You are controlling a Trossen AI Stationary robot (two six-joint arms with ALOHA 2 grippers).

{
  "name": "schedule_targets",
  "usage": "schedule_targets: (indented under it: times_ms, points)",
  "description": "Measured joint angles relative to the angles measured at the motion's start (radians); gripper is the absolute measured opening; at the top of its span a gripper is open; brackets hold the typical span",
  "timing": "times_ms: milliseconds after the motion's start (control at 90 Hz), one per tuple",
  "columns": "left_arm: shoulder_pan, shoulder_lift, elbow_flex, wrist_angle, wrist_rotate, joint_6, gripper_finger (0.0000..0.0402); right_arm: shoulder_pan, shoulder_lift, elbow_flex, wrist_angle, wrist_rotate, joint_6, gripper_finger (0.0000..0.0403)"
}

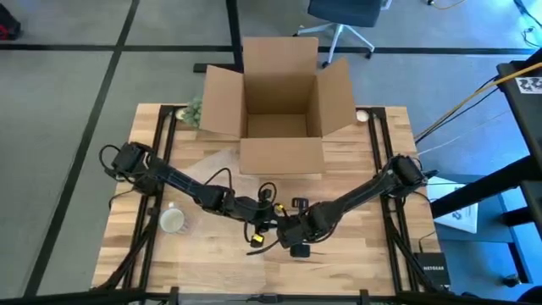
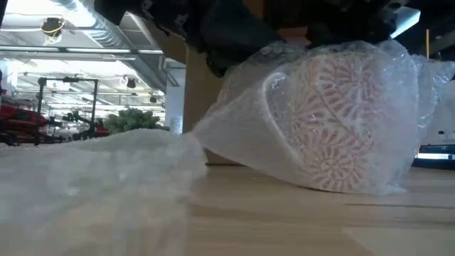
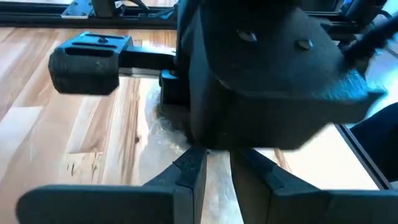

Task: Wrap mug
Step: Wrap the orange mug with the bubble wrap

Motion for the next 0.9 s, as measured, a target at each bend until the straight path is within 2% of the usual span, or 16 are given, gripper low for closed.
schedule_targets:
  times_ms: [311,467,589,778,900]
  points:
    - [0.0,0.0,0.0,0.0,0.0,0.0,0.0053,0.0,-0.07,0.166,-0.223,-0.015,-0.019,0.0]
    - [0.0,0.0,0.0,0.0,0.0,0.0,0.0053,0.0,-0.089,0.196,-0.161,0.046,-0.023,0.0]
    - [0.0,0.0,-0.001,-0.015,0.001,0.001,0.0053,-0.001,-0.065,0.139,-0.047,0.04,-0.027,0.0]
    - [0.0,-0.002,0.001,-0.001,-0.001,0.0,0.0053,0.0,-0.055,0.004,-0.015,0.039,0.028,0.0]
    - [0.0,-0.002,0.001,-0.005,-0.001,0.0,0.0053,0.0,-0.057,-0.093,0.084,0.031,0.06,0.0]
